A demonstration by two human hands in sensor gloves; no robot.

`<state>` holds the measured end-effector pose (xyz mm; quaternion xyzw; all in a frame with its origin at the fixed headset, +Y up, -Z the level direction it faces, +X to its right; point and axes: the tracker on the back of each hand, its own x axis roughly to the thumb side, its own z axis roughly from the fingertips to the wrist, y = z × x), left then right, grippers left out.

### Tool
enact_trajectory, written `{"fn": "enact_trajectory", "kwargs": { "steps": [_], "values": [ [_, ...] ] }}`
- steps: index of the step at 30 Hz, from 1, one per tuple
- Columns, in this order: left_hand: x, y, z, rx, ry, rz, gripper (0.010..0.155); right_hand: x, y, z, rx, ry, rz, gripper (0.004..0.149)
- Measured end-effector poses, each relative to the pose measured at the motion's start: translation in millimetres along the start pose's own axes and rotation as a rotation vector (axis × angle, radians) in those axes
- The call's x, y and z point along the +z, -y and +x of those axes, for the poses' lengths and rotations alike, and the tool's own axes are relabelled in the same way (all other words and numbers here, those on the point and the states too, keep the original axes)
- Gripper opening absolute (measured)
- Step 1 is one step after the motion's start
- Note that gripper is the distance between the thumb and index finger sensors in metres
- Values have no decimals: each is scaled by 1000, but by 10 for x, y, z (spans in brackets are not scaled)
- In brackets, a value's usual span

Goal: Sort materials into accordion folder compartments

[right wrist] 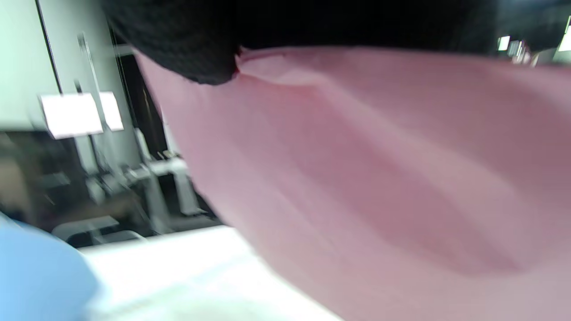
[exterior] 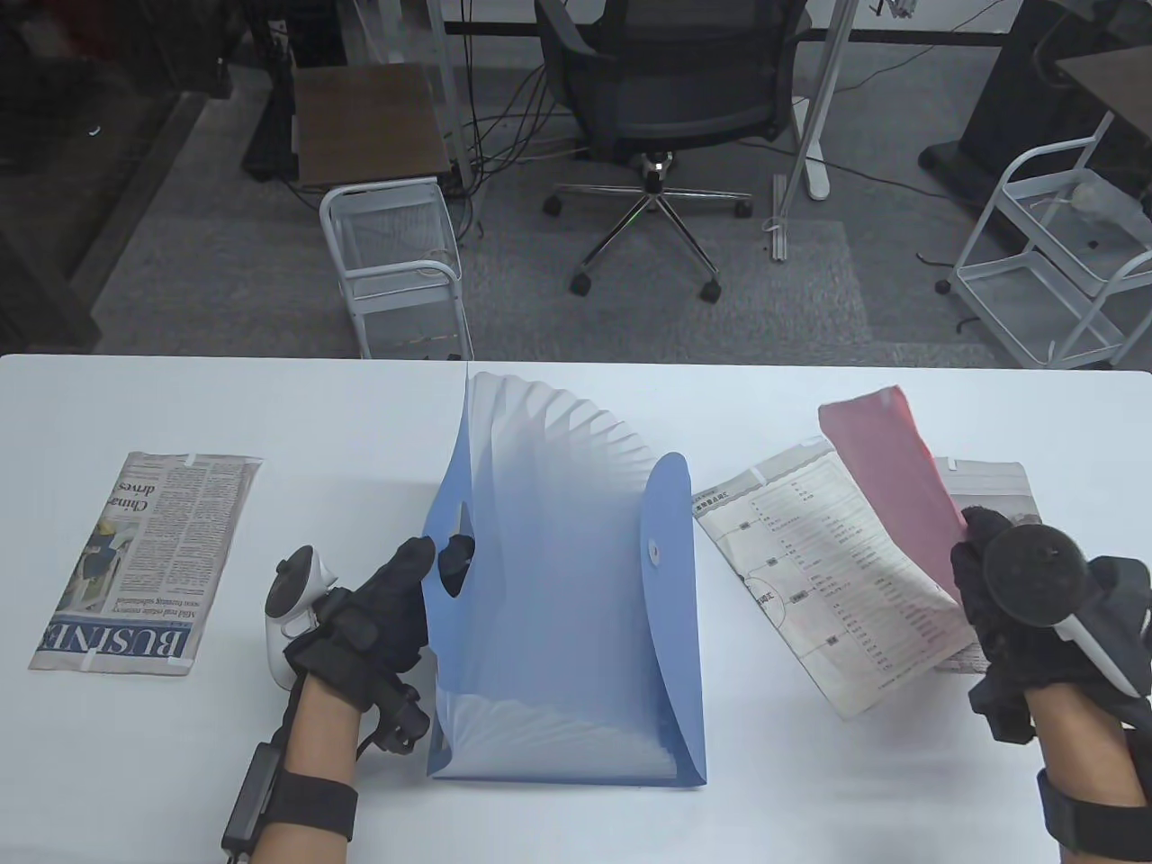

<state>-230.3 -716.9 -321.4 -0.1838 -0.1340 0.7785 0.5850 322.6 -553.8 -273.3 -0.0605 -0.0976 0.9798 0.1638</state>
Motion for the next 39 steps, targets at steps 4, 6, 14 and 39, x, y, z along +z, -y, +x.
{"fn": "enact_trajectory", "kwargs": {
  "steps": [4, 6, 14, 39],
  "values": [
    [1, 0, 0, 4, 1, 0, 84, 20, 225, 219, -303, 33, 15, 45],
    [1, -1, 0, 6, 3, -1, 83, 32, 319, 353, -450, 35, 22, 45],
    [4, 1, 0, 12, 6, 2, 83, 13, 574, 839, -900, 112, 137, 48],
    [12, -2, 0, 28, 14, 1, 83, -87, 28, 1739, -1208, 142, 425, 49]
  ]
}}
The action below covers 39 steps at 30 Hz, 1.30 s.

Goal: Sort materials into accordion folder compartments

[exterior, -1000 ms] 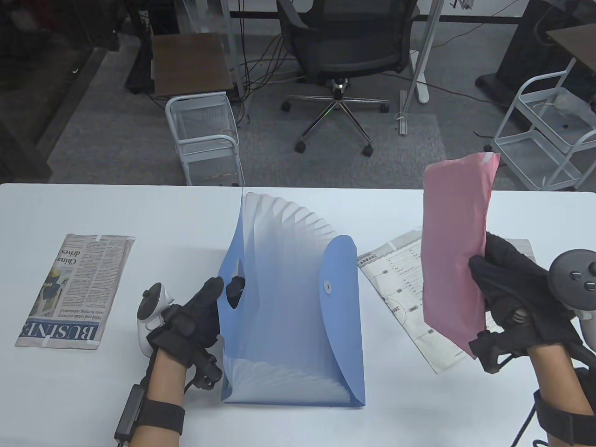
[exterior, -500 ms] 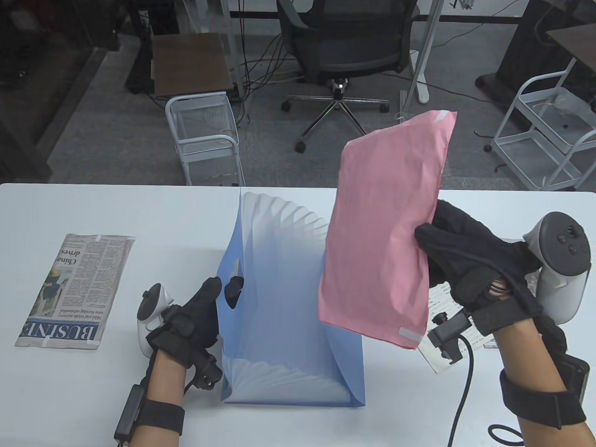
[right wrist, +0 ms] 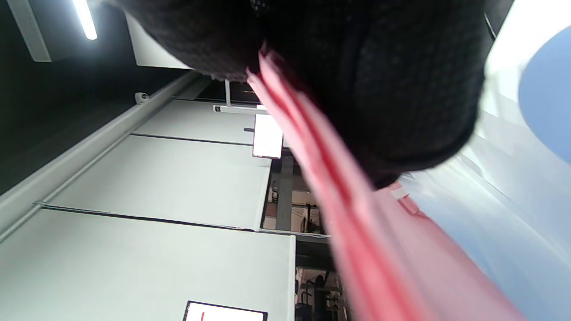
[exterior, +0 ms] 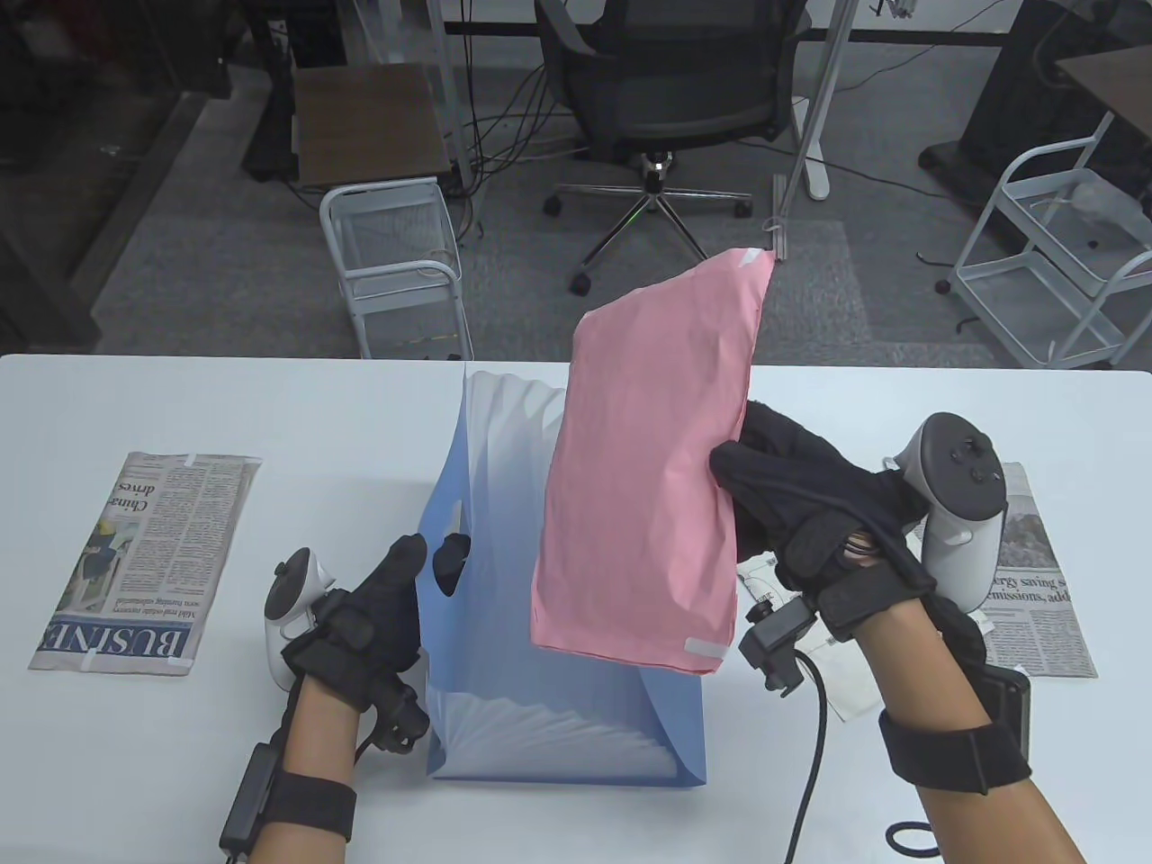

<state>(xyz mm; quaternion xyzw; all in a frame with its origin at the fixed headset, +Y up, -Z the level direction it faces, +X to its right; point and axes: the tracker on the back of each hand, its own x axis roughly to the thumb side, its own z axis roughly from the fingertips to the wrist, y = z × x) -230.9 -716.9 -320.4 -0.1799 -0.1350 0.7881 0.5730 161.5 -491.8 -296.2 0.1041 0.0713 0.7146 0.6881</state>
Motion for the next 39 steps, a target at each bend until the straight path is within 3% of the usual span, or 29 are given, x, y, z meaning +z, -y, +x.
{"fn": "enact_trajectory", "kwargs": {
  "steps": [10, 39],
  "values": [
    [0, -6, -1, 2, 2, -1, 82, -78, -93, -116, 107, -36, 47, 49],
    [1, -12, -4, 8, 6, -1, 82, -272, -185, -202, 145, -82, 129, 49]
  ]
}}
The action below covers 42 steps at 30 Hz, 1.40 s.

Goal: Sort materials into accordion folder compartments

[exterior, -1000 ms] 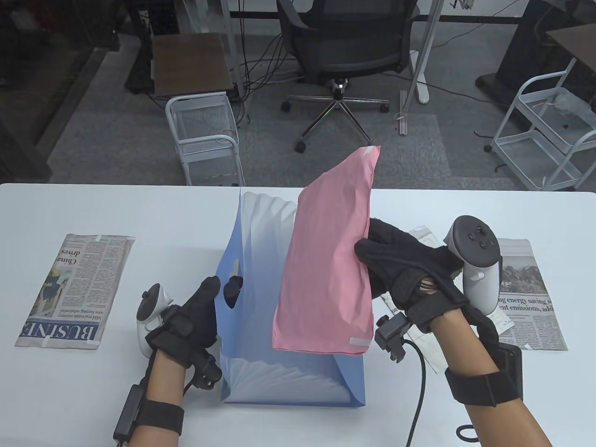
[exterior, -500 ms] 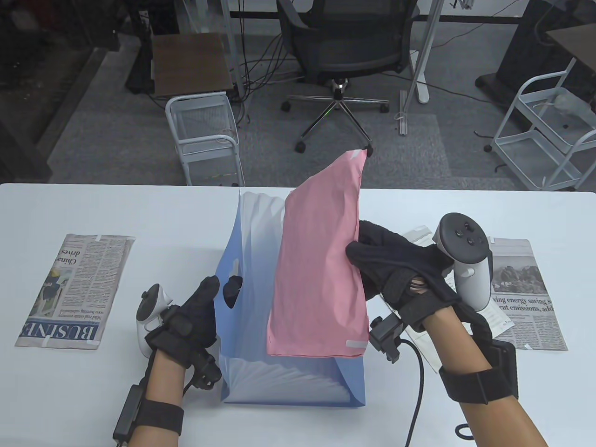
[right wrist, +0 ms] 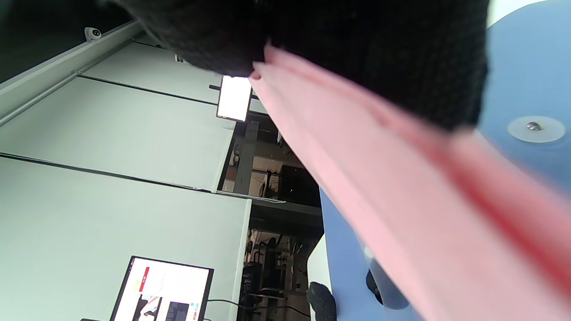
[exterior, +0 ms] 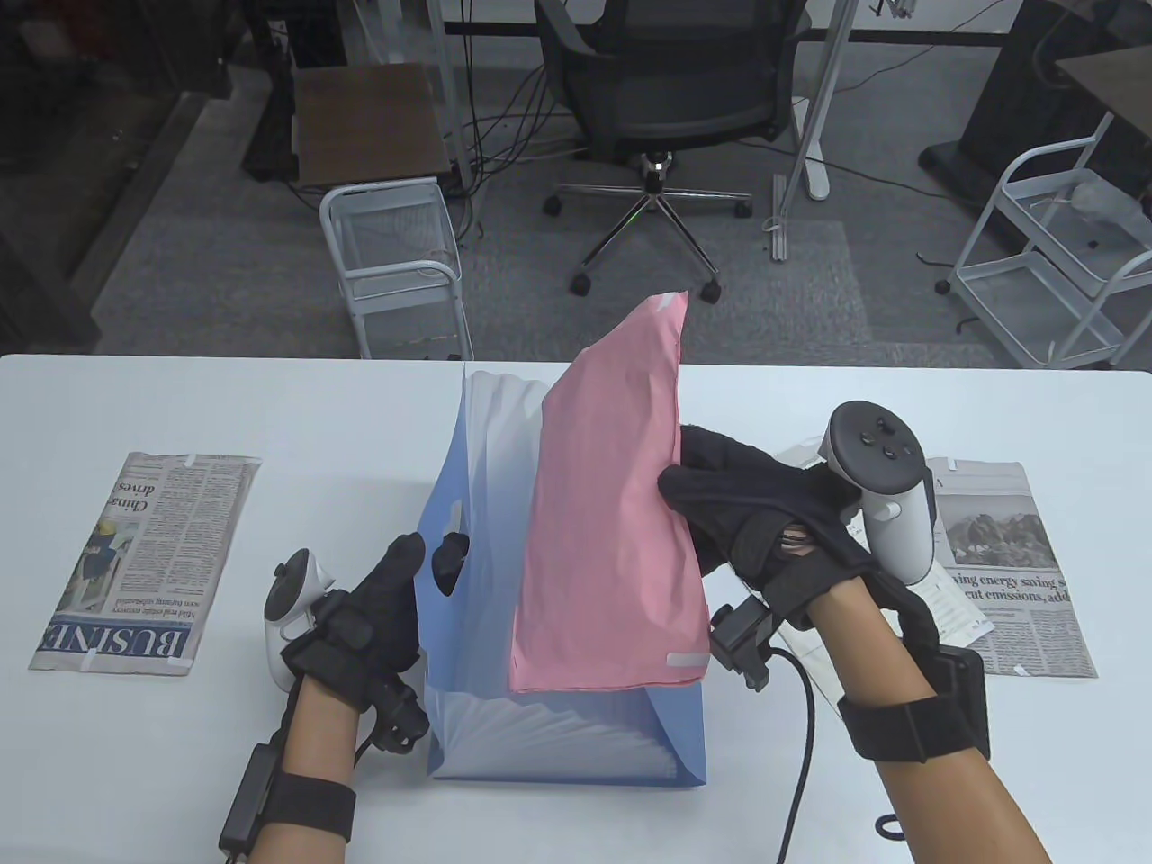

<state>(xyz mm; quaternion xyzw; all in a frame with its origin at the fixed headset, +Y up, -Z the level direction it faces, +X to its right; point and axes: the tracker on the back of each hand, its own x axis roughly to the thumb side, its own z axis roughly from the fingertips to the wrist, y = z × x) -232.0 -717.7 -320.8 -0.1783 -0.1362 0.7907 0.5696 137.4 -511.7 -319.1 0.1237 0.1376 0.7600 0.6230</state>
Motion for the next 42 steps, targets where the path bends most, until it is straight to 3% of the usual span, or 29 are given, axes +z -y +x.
{"fn": "enact_trajectory", "kwargs": {
  "steps": [16, 22, 42],
  "values": [
    [-2, 6, -8, 1, 0, -2, 82, -160, -70, -98, 29, -47, 5, 49],
    [-1, 8, -10, 3, 2, 2, 81, -242, -128, -118, 91, -104, -43, 48],
    [-7, 14, -17, 2, 0, 0, 82, -237, -303, -73, 249, -186, -103, 45]
  ]
}}
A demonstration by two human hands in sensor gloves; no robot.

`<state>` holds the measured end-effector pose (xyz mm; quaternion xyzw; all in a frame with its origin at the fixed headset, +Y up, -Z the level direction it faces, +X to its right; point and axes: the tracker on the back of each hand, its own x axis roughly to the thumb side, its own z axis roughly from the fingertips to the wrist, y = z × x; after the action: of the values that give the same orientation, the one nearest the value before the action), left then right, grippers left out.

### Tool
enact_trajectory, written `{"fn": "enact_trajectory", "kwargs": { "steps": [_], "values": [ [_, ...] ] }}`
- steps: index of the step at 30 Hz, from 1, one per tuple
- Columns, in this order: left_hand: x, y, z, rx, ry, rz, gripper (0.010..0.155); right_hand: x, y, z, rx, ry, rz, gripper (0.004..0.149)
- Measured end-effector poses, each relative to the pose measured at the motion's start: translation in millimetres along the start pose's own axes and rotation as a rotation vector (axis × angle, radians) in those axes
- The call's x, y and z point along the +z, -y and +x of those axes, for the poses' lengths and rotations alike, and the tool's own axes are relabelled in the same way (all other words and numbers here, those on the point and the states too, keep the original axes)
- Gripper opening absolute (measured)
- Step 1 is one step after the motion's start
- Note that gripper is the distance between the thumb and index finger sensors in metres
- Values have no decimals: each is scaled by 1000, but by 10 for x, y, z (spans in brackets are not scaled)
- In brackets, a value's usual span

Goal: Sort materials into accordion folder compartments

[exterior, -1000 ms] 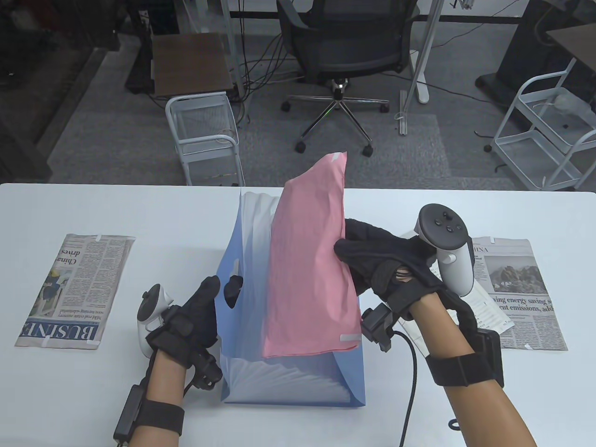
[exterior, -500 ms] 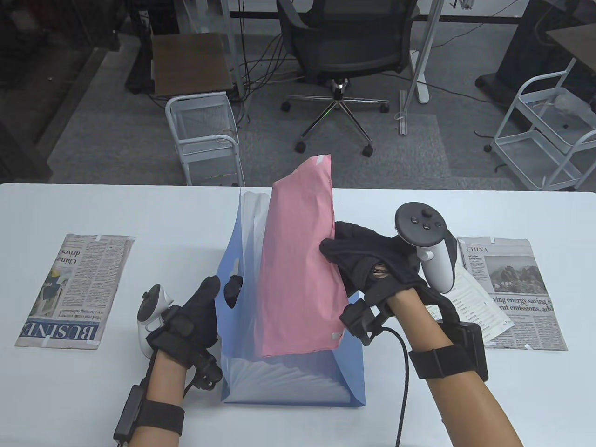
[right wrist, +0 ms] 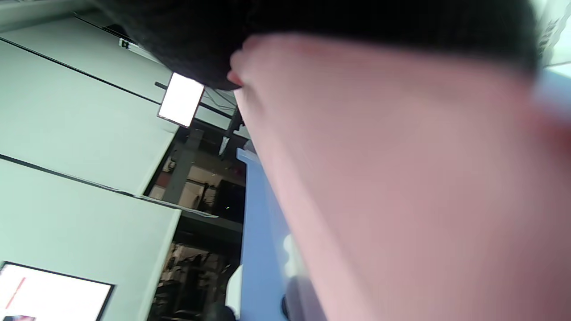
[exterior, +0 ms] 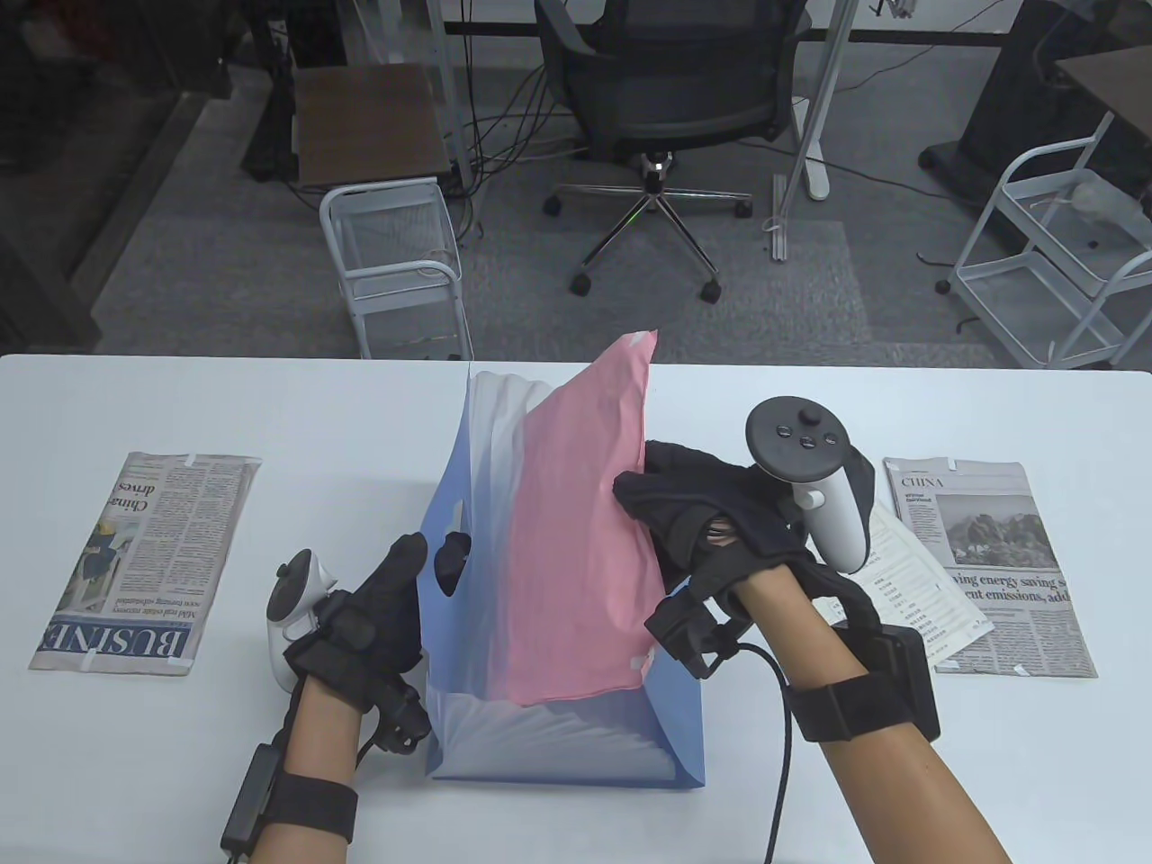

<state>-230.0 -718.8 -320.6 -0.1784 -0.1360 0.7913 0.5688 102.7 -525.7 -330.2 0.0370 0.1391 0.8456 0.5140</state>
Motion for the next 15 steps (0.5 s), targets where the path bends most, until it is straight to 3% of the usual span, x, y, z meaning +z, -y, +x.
{"fn": "enact_trajectory", "kwargs": {
  "steps": [9, 15],
  "values": [
    [-2, 11, -8, -2, 1, 13, 82, -173, -290, 191, 399, -119, -52, 42],
    [-5, 20, -17, -4, 0, 14, 82, -315, -518, 273, 552, -217, 82, 42]
  ]
}}
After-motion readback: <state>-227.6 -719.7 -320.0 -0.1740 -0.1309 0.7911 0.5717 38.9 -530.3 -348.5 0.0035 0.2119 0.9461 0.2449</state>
